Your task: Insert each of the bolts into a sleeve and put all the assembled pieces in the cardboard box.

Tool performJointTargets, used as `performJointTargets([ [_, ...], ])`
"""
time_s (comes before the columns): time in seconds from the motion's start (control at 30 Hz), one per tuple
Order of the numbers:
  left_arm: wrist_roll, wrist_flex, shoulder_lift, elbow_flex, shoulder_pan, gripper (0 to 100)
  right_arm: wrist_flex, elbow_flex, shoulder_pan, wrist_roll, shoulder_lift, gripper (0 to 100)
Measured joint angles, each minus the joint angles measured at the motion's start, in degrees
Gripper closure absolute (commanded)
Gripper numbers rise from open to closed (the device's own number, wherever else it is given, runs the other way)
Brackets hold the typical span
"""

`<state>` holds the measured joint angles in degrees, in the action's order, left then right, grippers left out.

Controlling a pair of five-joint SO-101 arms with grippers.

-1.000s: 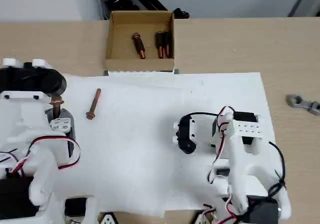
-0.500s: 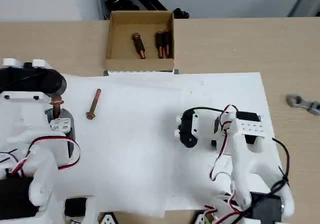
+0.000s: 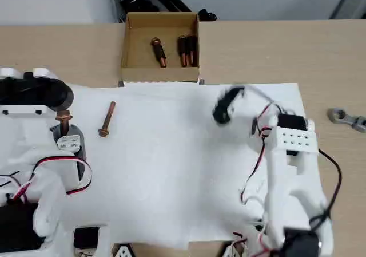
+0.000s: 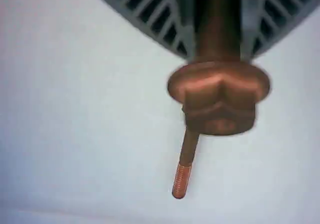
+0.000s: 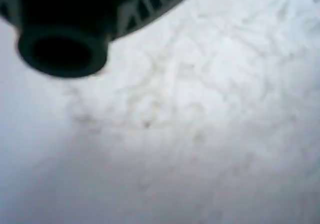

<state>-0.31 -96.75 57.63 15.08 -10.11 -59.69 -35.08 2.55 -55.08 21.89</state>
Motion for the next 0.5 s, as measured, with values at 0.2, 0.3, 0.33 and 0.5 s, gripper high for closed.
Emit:
performJointTargets([
  [0.2, 0.0, 0.09, 0.0, 0.79, 0.0, 100, -1.41, 8.62, -2.46, 23.65, 10.55, 99.6],
  [0.3, 0.0, 0.79, 0.0, 2.2, 0.0, 100, -2.73, 12.4, -2.73, 31.56, 13.1, 99.6],
  [0.33, 0.0, 1.23, 0.0, 2.99, 0.0, 100, -2.9, 13.36, -3.08, 33.93, 13.89, 99.6],
  [0.5, 0.18, 5.36, 0.0, 8.7, 0.0, 100, -2.9, 19.87, -2.9, 44.84, 16.88, 99.6],
])
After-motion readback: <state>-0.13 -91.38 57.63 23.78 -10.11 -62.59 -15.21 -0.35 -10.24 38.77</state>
